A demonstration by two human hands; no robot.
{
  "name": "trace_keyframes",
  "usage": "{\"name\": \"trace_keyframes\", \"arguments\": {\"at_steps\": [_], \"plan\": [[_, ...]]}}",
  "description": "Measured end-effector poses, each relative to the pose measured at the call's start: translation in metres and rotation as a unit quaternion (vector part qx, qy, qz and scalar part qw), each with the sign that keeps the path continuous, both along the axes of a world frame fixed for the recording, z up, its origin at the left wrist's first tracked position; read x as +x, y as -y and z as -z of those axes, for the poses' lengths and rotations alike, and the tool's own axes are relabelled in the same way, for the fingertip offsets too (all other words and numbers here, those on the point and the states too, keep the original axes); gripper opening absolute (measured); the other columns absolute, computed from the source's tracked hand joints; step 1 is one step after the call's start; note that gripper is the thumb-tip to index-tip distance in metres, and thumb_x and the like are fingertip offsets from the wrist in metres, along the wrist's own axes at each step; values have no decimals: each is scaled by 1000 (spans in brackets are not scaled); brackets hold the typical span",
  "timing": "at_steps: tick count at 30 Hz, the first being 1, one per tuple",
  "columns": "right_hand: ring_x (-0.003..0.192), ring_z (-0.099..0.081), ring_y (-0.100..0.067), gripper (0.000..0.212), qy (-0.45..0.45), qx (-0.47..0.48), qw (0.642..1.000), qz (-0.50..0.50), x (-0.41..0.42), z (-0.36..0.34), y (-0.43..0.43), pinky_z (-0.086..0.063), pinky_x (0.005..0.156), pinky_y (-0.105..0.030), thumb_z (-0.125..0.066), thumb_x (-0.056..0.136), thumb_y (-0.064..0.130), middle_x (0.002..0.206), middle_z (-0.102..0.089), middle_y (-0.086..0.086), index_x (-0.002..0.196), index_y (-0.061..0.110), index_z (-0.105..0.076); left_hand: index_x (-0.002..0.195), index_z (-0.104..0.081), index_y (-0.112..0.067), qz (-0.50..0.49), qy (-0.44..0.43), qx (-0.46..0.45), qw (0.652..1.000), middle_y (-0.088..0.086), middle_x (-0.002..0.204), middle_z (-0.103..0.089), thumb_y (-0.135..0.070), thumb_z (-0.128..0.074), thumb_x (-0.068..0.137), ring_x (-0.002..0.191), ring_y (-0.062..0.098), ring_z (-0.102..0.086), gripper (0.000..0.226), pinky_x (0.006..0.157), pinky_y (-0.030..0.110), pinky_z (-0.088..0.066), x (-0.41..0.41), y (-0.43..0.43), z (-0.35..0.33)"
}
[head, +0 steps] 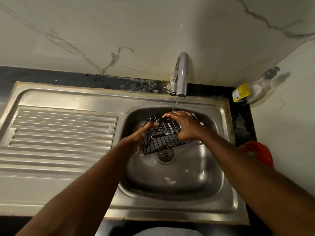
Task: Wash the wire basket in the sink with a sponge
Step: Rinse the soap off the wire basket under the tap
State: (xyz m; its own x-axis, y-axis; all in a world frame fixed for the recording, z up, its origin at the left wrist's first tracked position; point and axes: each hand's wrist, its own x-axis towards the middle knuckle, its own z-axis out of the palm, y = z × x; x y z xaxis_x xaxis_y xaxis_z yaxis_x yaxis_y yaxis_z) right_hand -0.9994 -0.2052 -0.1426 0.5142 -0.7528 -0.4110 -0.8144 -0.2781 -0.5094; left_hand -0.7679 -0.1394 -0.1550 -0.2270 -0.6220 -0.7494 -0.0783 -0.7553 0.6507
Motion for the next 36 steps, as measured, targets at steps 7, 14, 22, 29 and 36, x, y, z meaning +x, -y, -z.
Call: {"name": "trace_keyframes", "arguments": {"at_steps": [7,14,22,29,36], "plan": [[157,16,-31,89,-69,60,995,27,38,13,-18,8,126,-55,-54,97,45,173,7,-2,165,26,0,152,-48,-22,-145,87,17,985,14,164,-33,-81,-74,58,145,38,-37,114,106,56,-36,-8,10,11],[159,11,-26,73,21,41,983,179,84,7,-38,6,127,-51,-13,102,61,173,-2,-10,166,24,-14,162,-25,-23,-218,126,20,968,20,165,-31,-93,-66,50,145,41,-41,139,115,59,-38,-8,4,19],[159,13,-25,75,-55,69,952,291,91,7,-21,6,123,-60,-14,103,68,172,14,-3,165,29,4,162,-31,-22,-172,200,6,965,24,166,-18,-84,-68,70,143,45,-38,117,111,56,-41,-13,11,6],[160,3,-22,77,-64,56,938,337,59,26,-16,3,124,-59,-8,100,73,174,4,1,165,32,-6,165,-25,-21,-153,220,22,963,25,168,-16,-80,-64,82,147,48,-32,109,113,61,-36,-11,11,11],[159,0,-35,79,-60,106,851,510,74,20,-5,-4,127,-55,-29,105,54,173,7,-12,164,13,4,165,-23,-22,-145,231,24,962,26,167,-17,-80,-61,83,146,48,-32,107,112,61,-37,-15,10,-3]]}}
